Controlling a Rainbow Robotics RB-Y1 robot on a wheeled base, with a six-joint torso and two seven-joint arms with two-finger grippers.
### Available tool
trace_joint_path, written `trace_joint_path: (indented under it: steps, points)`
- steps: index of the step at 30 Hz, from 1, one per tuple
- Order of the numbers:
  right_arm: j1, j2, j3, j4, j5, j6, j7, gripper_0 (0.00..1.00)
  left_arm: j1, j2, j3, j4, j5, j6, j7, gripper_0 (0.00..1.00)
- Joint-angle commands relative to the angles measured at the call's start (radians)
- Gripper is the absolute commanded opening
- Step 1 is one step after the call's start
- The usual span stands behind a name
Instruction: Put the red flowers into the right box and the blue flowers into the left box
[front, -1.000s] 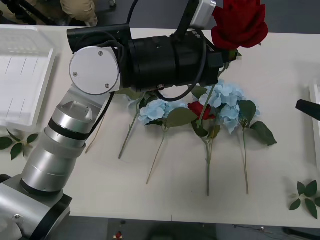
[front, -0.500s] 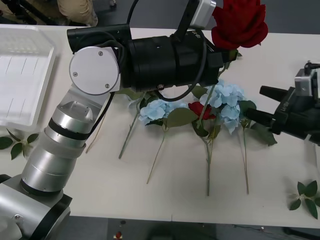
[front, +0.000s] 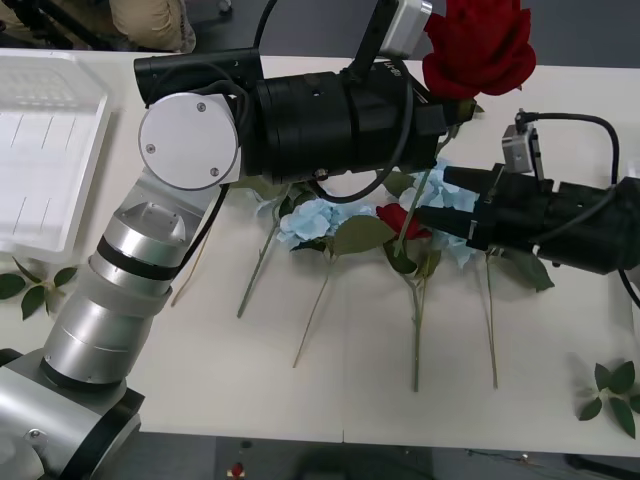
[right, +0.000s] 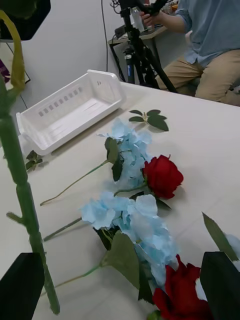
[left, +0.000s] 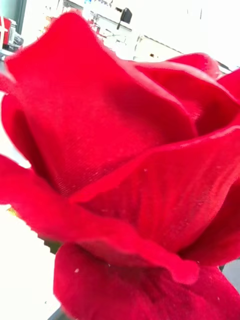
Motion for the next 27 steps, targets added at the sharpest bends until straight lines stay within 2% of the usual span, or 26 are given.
trace_joint_path:
  steps: [1, 6, 8, 10, 11, 13, 15, 18, 27]
  points:
    - [-0.031, 0.026, 0.030, -0.002, -0.004, -0.001, 0.030, 0.92, 0.008, -0.017, -0.002, -0.015, 0.009, -0.007, -0.037, 0.00]
    - [-0.048, 0.049, 0.059, -0.002, 0.017, 0.021, 0.030, 0.92, 0.008, -0.017, -0.002, -0.015, 0.009, -0.007, -0.037, 0.00]
    - [-0.050, 0.054, 0.063, -0.001, 0.022, 0.025, 0.030, 0.86, 0.008, -0.017, -0.002, -0.015, 0.009, -0.007, -0.037, 0.00]
    - [-0.053, 0.056, 0.071, -0.002, 0.022, 0.025, 0.030, 0.65, 0.008, -0.017, -0.002, -0.015, 0.009, -0.007, -0.037, 0.00]
    - [-0.054, 0.056, 0.076, -0.002, 0.022, 0.024, 0.030, 0.50, 0.008, -0.017, -0.002, -0.015, 0.009, -0.007, -0.037, 0.00]
    - [-0.056, 0.057, 0.077, -0.002, 0.022, 0.024, 0.030, 0.31, 0.008, -0.017, -0.002, -0.015, 0.009, -0.007, -0.037, 0.00]
    - [-0.057, 0.057, 0.077, -0.001, 0.022, 0.022, 0.030, 0.16, 0.008, -0.017, -0.002, -0.015, 0.009, -0.007, -0.037, 0.00]
    - [-0.057, 0.066, 0.077, -0.001, 0.022, 0.018, 0.030, 0.00, 0.008, -0.017, -0.002, -0.015, 0.009, -0.007, -0.037, 0.00]
    - [-0.064, 0.069, 0.077, -0.001, 0.023, -0.011, 0.030, 0.00, 0.008, -0.017, -0.002, -0.015, 0.009, -0.007, -0.037, 0.00]
